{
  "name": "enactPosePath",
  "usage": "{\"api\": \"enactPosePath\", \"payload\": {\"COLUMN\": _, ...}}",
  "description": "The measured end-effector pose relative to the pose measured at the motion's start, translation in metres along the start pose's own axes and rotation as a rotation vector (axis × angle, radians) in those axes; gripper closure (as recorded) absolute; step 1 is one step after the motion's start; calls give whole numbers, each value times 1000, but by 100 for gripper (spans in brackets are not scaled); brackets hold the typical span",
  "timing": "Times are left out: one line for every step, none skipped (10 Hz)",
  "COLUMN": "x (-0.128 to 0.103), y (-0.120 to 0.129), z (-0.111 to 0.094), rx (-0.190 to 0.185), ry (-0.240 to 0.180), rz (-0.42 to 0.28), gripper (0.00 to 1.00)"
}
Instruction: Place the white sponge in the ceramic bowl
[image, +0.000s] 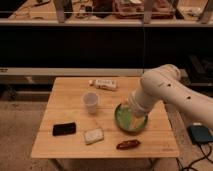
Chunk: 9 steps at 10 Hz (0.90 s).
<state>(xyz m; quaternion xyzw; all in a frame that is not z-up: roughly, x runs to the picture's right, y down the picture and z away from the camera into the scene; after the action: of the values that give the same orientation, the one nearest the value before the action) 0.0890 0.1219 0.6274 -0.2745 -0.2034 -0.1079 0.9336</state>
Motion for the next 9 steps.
{"api": "enactPosePath", "payload": {"x": -8, "y": 3, "z": 5, "rx": -1, "ry": -35, "rz": -15, "gripper": 35}}
{"api": "enactPosePath", "payload": {"x": -12, "y": 3, "z": 6, "rx": 0, "ry": -47, "rz": -21, "gripper": 35}}
{"api": "enactPosePath", "payload": {"x": -12, "y": 3, "z": 6, "rx": 0, "ry": -46, "rz": -20, "gripper": 35}}
{"api": "enactPosePath", "payload": {"x": -11, "y": 4, "z": 7, "rx": 0, "ry": -47, "rz": -20, "gripper": 35}}
{"api": "enactPosePath", "payload": {"x": -12, "y": 3, "z": 7, "rx": 0, "ry": -47, "rz": -21, "gripper": 35}}
{"api": "enactPosePath", "payload": {"x": -12, "y": 3, "z": 8, "rx": 0, "ry": -48, "rz": -21, "gripper": 35}}
{"api": "enactPosePath", "payload": {"x": -13, "y": 3, "z": 10, "rx": 7, "ry": -56, "rz": -19, "gripper": 35}}
{"api": "enactPosePath", "payload": {"x": -15, "y": 2, "z": 16, "rx": 29, "ry": -81, "rz": -13, "gripper": 35}}
{"api": "enactPosePath", "payload": {"x": -18, "y": 0, "z": 21, "rx": 58, "ry": -109, "rz": -11, "gripper": 35}}
